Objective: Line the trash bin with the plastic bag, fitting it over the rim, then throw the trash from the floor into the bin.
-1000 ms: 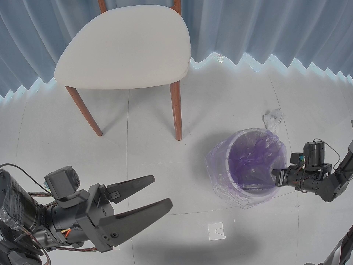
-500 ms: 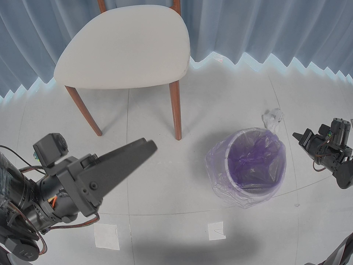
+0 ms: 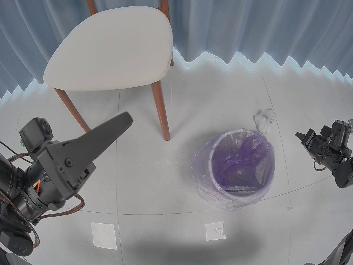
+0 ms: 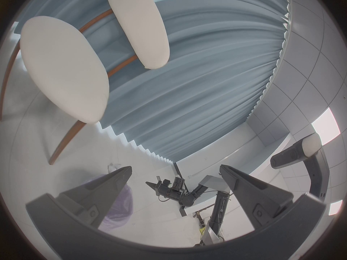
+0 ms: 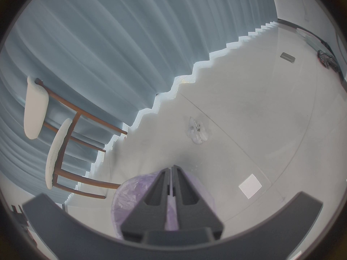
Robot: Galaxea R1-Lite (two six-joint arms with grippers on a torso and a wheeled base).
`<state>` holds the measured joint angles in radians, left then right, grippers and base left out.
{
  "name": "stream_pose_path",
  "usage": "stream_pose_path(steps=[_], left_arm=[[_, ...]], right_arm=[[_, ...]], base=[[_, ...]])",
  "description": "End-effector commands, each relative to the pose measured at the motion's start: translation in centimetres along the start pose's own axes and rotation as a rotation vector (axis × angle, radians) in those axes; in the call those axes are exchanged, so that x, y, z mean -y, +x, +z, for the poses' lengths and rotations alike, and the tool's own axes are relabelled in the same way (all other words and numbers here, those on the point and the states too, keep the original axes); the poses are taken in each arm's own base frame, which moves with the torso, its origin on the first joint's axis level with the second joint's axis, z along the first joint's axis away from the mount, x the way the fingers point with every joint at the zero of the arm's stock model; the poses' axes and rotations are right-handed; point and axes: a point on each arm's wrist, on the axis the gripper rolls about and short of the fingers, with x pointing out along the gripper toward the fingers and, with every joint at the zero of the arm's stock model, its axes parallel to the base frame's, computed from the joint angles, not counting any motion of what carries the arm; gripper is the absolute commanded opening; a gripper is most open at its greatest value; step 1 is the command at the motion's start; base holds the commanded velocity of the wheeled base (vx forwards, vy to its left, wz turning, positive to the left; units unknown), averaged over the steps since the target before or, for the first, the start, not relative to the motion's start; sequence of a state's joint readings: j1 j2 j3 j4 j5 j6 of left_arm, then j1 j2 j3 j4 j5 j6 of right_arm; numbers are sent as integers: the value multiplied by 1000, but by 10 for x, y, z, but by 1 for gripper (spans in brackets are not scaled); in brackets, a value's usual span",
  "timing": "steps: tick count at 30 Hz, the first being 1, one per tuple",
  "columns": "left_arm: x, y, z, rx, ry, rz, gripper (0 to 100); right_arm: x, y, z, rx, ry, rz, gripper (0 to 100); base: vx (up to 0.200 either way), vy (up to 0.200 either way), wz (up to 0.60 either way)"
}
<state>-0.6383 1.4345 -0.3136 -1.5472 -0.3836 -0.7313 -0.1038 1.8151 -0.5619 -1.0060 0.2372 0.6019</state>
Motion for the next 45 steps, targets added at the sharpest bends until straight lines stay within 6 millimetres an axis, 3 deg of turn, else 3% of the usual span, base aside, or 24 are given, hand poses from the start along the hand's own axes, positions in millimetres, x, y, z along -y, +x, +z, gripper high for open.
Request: stream_pose_path(steps=[1,10,16,21,24,31,37,45], left_arm=[[-2,-4,4,1,13,2,100],[0,-22,10,3,44,9,100],[15,-47,5,-163,-8,-25,100],[17,-48,6,-182,-19,-12,100],[17,-47,6,-179,-18,-10,100],[16,-46,6,-178,-14,-10,100],[19,-43,11,-164,1,-30,100],[19,-44,10,-169,-1,-29,100]], right_arm=[[9,6,-14,-42,-20,-2,100],[32,19,-44,-167,-263,-35,100],[68,54,-81,-233,-415,-108,100],[77,81,-103,-174,-452,-65,100],[72,90,-119,-181,-467,-29,100],[63,132,-122,-98,-497,12,100],[72,176,-120,-9,-506,-9,100],[78,205,-125,52,-515,17,100]], base=[[0,-200,0],[0,-133,0],[200,0,0],[200,0,0],[200,0,0],[200,0,0],[0,0,0],[0,0,0]])
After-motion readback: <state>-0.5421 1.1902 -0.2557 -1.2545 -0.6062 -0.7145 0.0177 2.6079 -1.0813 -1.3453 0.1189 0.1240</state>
